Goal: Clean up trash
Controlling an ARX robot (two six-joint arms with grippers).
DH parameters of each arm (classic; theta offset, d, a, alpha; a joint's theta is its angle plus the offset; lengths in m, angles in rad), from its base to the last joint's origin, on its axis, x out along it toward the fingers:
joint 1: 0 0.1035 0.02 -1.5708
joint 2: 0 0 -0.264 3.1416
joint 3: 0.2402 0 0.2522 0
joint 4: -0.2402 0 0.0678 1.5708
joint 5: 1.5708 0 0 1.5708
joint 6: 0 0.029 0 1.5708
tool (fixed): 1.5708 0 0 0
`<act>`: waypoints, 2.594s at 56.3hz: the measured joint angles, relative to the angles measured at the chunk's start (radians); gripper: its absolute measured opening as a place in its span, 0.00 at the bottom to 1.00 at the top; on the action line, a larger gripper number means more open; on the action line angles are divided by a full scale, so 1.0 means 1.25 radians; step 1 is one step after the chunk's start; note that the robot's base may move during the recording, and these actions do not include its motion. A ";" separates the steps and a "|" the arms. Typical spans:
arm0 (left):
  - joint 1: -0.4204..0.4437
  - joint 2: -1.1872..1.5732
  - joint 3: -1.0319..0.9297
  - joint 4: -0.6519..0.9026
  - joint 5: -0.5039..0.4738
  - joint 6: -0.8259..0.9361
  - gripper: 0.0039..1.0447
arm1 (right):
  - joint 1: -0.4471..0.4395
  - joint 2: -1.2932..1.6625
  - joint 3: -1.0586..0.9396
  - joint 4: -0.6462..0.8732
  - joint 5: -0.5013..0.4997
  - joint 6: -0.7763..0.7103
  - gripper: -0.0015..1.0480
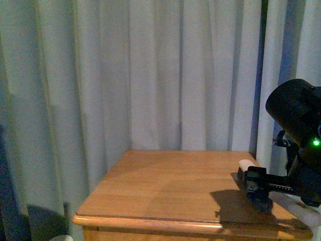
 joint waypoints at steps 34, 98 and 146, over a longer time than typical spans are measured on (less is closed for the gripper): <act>0.000 0.000 0.000 0.000 0.000 0.000 0.27 | -0.001 -0.226 -0.261 0.439 0.132 -0.279 0.19; 0.000 0.000 0.000 0.000 0.003 0.000 0.27 | 0.160 -1.131 -0.849 0.600 0.377 -0.565 0.19; 0.001 -0.001 -0.001 0.000 -0.002 -0.002 0.27 | 0.157 -1.133 -0.850 0.600 0.374 -0.559 0.19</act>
